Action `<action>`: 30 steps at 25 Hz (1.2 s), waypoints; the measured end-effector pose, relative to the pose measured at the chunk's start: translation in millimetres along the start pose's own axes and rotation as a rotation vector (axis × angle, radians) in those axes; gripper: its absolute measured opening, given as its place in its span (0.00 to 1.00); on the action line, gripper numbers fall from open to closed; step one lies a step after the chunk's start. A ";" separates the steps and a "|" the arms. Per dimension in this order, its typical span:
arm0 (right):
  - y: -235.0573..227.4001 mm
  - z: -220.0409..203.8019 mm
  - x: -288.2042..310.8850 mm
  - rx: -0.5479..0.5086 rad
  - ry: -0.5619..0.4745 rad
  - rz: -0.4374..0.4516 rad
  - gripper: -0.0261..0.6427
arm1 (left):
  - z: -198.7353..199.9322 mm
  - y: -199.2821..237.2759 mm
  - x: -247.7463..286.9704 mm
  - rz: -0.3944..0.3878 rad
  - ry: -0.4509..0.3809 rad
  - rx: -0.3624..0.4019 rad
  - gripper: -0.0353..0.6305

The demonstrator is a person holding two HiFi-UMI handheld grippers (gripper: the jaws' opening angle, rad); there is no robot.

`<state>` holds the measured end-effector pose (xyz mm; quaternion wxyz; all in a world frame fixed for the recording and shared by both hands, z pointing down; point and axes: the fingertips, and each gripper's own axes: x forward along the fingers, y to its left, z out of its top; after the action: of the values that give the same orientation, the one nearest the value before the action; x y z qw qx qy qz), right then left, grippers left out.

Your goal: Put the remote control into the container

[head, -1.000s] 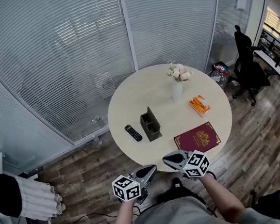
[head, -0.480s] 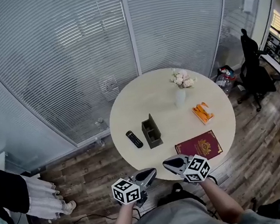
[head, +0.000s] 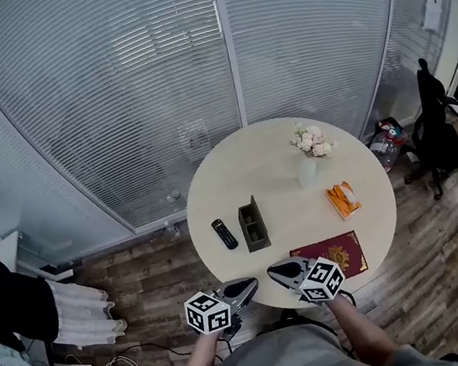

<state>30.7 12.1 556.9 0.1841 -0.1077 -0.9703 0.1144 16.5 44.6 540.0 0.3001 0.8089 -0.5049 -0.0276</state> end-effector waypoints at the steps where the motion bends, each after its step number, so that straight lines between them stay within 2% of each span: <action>1: -3.8 -0.3 0.6 -0.003 0.002 0.008 0.06 | 2.6 1.3 3.1 0.007 -0.001 0.002 0.05; 17: -36.6 -2.7 -3.1 -0.028 0.031 0.166 0.06 | 19.0 9.2 34.0 0.150 -0.059 -0.032 0.05; 30: -41.0 -9.3 -6.9 -0.039 0.045 0.206 0.06 | 15.7 11.8 40.0 0.203 -0.094 -0.052 0.05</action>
<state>33.7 -27.0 573.8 0.1907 -0.2130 -0.9517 0.1116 21.2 0.4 543.6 0.2981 0.7435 -0.5967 -0.0478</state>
